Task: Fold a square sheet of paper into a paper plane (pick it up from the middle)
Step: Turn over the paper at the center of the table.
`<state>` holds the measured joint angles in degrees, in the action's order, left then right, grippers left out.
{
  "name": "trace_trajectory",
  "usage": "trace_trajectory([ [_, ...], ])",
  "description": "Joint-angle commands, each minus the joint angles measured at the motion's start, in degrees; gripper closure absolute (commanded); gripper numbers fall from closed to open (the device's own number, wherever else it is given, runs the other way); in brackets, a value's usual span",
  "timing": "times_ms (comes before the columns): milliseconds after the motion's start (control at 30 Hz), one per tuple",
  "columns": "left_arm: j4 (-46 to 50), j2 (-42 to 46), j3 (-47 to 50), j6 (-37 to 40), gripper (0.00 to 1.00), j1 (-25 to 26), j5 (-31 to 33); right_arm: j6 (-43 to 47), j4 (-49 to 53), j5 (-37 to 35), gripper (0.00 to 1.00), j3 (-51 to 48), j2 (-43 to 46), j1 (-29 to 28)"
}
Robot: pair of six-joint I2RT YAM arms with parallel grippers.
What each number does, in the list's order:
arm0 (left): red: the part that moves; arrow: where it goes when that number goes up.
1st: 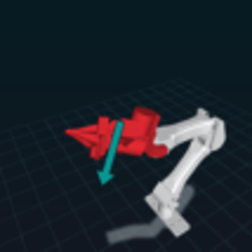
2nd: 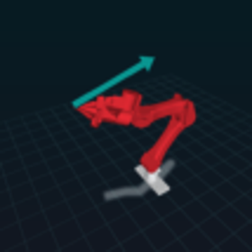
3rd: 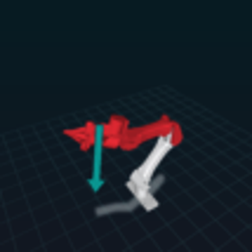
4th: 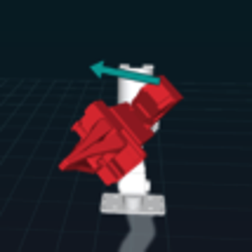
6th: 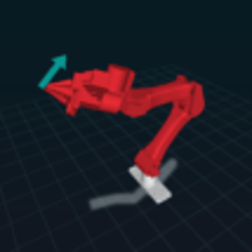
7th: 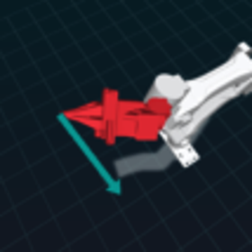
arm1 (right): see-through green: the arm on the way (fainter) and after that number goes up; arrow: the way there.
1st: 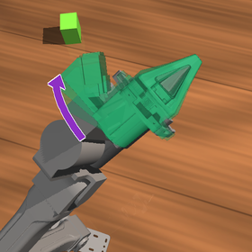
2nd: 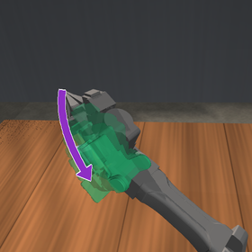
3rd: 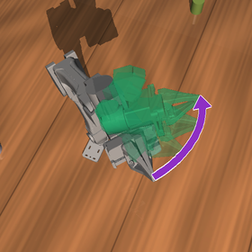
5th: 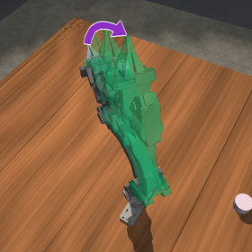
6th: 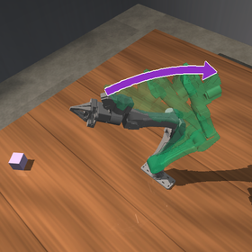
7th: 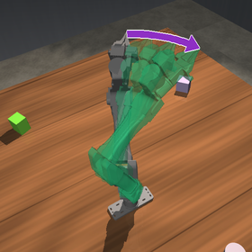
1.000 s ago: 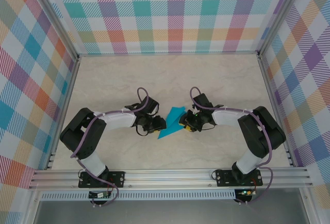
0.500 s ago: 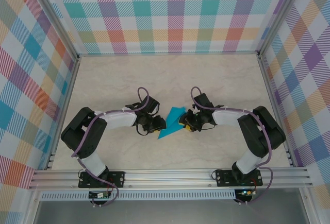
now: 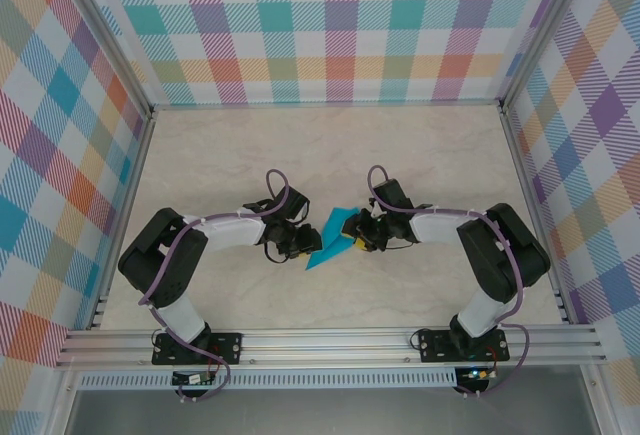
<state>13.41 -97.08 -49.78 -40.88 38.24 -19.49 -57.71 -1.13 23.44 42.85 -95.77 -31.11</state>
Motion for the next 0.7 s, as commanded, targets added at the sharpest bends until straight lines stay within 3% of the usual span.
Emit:
trace_trajectory([
  [0,-3.9,-2.6,-0.1,-0.8,0.68,2.4,-4.2,2.4,-1.7,0.5,0.58,2.1,-1.1,-0.1],
  [400,-6.1,-1.9,0.7,-2.7,0.68,2.3,-4.2,1.3,-5.6,1.8,0.57,3.7,-3.7,0.2],
  [667,-7.1,-1.3,1.6,-3.8,0.68,2.3,-4.2,-0.9,-9.8,0.0,0.59,1.7,-3.6,-3.0],
])
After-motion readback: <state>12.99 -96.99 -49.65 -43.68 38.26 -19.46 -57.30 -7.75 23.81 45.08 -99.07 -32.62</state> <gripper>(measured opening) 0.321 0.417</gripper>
